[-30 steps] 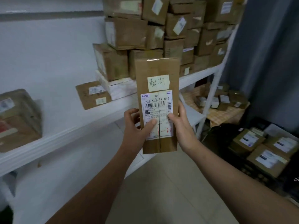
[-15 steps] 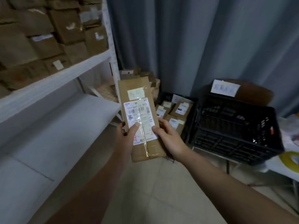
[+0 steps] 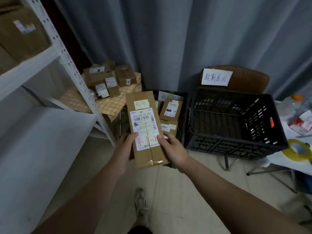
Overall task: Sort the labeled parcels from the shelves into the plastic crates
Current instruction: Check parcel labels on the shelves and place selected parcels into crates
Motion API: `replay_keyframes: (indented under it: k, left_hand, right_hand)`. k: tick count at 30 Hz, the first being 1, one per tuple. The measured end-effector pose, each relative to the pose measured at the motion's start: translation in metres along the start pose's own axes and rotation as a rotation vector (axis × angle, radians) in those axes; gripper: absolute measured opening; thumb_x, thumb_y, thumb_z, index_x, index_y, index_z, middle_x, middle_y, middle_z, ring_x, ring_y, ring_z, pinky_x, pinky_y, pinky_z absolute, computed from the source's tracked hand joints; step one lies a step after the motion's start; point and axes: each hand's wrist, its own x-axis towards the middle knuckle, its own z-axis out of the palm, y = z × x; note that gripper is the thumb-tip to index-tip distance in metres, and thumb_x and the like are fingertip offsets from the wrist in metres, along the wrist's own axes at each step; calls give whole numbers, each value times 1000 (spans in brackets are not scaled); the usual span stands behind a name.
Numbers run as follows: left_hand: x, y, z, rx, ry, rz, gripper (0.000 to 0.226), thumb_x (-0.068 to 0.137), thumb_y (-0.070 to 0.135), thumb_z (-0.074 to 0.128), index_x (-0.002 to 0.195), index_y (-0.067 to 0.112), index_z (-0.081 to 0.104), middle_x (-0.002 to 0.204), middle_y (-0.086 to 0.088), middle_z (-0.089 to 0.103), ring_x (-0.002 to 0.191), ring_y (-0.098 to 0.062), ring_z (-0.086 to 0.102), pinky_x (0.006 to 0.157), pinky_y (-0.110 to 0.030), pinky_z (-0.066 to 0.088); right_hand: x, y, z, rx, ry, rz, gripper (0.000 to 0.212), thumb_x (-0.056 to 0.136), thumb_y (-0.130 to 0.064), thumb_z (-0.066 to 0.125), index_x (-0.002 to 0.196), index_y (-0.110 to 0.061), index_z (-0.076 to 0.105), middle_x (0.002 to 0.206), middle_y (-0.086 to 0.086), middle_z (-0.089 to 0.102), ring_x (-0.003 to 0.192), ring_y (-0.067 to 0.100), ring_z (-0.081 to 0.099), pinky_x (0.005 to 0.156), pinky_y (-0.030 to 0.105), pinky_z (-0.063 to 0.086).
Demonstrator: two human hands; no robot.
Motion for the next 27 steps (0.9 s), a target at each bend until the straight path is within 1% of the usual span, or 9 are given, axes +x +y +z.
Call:
replay_keyframes:
  k: [2,4,8,11,12,15,19,22,27]
  left_hand:
    - [36,10,-5,46,-13,-37,33,92,37,57,122,24,53,108,-2,70,97,-20,66,65,-29,50]
    - [74,19,-11,104,-15,-52,37,90,39,61,122,25,50,111,-2,67,101,-22,64,75,-33,52]
    - [146,36,-20,227,6,-70,48,85,43,67,126,28,46,117,1,62,107,-22,60,96,-44,48]
    - [192,41,-18,273,2,-111,51,86,44,65,130,25,48,118,-2,63,107,-24,59,97,-46,47]
    - [206,41,-14,269,-7,-132,45,87,43,64,127,26,51,117,-3,64,105,-24,60,95,-45,48]
    - [245,31,0,248,-18,-192,21,93,34,58,113,29,53,109,-1,66,95,-19,61,78,-35,50]
    - [287,4,24,212,-124,-302,23,97,36,49,119,37,54,119,3,65,106,-19,60,89,-35,48]
    - [310,-11,42,170,-123,-350,26,103,27,37,126,32,50,117,1,62,96,-13,61,79,-28,51]
    - [333,-30,36,284,-191,-187,43,101,16,44,137,38,35,120,15,56,107,0,55,89,-14,46]
  right_hand:
    - [35,-5,2,-37,58,-2,44,96,-43,52,134,-22,45,110,-4,66,91,8,65,69,20,52]
    - [71,-11,5,-101,106,-14,43,96,-38,55,134,-20,44,113,-1,65,91,7,64,68,17,51]
    - [138,-16,9,-218,109,12,37,94,-25,61,128,-20,47,112,0,63,97,14,63,83,32,56]
    - [175,-16,7,-178,32,53,29,94,-17,60,123,-17,55,106,-10,59,101,10,59,85,22,54]
    - [185,-16,4,-197,19,60,29,95,-16,59,123,-17,56,107,-11,57,104,10,57,87,20,52]
    - [221,-6,-13,-238,23,109,35,95,-16,59,128,-21,49,114,-6,57,112,19,58,97,35,49]
    - [271,20,-36,-246,18,196,57,92,-17,63,141,-25,35,123,-2,60,116,17,56,99,37,49]
    - [297,40,-41,-289,7,206,58,91,-15,64,140,-24,36,125,-1,58,117,16,54,98,34,49]
    - [331,63,-34,-226,58,253,58,90,-4,61,140,-18,34,112,-6,56,112,18,54,93,34,51]
